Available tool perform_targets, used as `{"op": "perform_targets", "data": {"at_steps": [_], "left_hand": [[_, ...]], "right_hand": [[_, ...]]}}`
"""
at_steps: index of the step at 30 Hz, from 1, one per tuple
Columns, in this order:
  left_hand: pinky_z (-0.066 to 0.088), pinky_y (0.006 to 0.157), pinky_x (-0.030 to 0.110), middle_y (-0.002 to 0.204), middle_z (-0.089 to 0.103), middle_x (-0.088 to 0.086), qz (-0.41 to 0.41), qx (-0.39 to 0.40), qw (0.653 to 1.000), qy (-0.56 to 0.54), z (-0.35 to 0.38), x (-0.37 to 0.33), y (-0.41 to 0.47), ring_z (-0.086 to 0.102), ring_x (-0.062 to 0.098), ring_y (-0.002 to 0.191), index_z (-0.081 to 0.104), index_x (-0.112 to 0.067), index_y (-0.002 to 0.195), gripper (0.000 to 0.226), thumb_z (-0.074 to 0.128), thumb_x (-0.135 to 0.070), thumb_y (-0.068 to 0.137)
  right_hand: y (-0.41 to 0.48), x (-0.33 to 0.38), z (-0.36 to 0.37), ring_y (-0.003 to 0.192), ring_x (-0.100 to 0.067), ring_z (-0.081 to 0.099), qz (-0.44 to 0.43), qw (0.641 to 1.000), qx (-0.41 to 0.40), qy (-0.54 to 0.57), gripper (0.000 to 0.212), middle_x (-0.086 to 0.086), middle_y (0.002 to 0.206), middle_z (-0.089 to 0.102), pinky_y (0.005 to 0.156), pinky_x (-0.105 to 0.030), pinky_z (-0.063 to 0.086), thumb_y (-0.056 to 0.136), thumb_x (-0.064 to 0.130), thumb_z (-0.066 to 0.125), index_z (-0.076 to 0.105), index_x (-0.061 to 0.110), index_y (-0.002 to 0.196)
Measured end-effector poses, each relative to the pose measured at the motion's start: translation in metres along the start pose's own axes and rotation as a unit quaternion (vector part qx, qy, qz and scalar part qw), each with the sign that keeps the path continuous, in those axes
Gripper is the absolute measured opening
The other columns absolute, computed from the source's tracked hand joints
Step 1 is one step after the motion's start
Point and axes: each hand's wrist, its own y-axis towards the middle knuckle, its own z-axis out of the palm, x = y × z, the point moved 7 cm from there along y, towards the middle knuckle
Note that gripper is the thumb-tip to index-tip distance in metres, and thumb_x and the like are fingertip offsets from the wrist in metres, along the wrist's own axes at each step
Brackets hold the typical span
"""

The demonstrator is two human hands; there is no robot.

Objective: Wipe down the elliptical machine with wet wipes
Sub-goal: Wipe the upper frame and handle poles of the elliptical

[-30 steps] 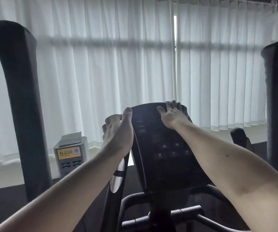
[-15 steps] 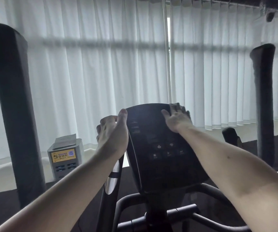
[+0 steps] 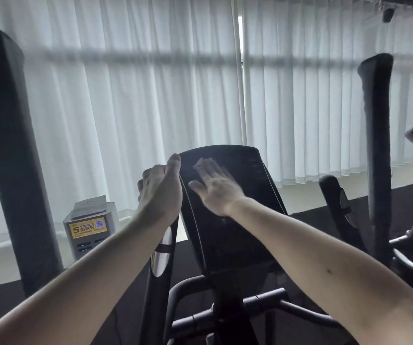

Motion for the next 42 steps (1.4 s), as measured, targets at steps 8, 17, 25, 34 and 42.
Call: {"op": "perform_targets", "data": {"at_steps": [8, 17, 25, 34, 42], "left_hand": [[0.035, 0.110, 0.050, 0.124, 0.047, -0.008, 0.004, 0.000, 1.000, -0.012, 0.000, 0.000, 0.000, 0.045, 0.024, 0.129, 0.060, -0.026, 0.119, 0.055, 0.024, -0.063, 0.101], [0.037, 0.109, 0.054, 0.127, 0.051, -0.004, 0.003, 0.004, 1.000, -0.011, 0.001, 0.004, 0.001, 0.048, 0.027, 0.127, 0.061, -0.025, 0.119, 0.058, 0.025, -0.066, 0.099], [0.038, 0.108, 0.054, 0.117, 0.051, -0.005, 0.003, 0.008, 1.000, -0.015, 0.001, 0.004, 0.002, 0.050, 0.030, 0.123, 0.060, -0.026, 0.106, 0.052, 0.026, -0.064, 0.100], [0.040, 0.106, 0.056, 0.121, 0.058, 0.000, 0.004, 0.017, 1.000, -0.021, 0.002, 0.008, 0.002, 0.054, 0.033, 0.121, 0.062, -0.026, 0.106, 0.060, 0.026, -0.070, 0.090], [0.037, 0.109, 0.053, 0.125, 0.056, -0.003, 0.015, 0.016, 0.999, -0.028, 0.001, 0.006, 0.001, 0.046, 0.027, 0.128, 0.063, -0.023, 0.108, 0.054, 0.027, -0.062, 0.098]], "right_hand": [[-0.019, -0.088, -0.016, 0.158, -0.022, -0.012, 0.243, 0.968, -0.046, 0.033, 0.082, -0.004, 0.172, -0.008, 0.128, -0.042, -0.004, 0.101, 0.068, 0.012, 0.000, 0.017, 0.164], [-0.054, 0.023, 0.014, 0.154, -0.008, -0.020, -0.014, 1.000, 0.013, -0.004, 0.075, 0.009, 0.170, -0.014, 0.129, -0.038, -0.004, 0.102, 0.068, 0.007, -0.003, 0.027, 0.164], [-0.069, -0.096, -0.008, 0.158, -0.018, -0.012, 0.277, 0.959, -0.038, 0.055, 0.077, -0.002, 0.172, -0.010, 0.128, -0.038, -0.004, 0.105, 0.062, 0.016, -0.002, 0.017, 0.164], [-0.098, 0.029, 0.024, 0.154, -0.005, -0.021, -0.020, 1.000, 0.009, 0.013, 0.078, 0.009, 0.171, -0.011, 0.129, -0.036, -0.004, 0.100, 0.068, 0.007, -0.001, 0.025, 0.164], [-0.110, -0.076, 0.000, 0.158, -0.016, -0.011, 0.263, 0.964, -0.007, 0.036, 0.078, -0.003, 0.172, -0.008, 0.128, -0.036, -0.006, 0.104, 0.063, 0.014, -0.002, 0.016, 0.164]]}}
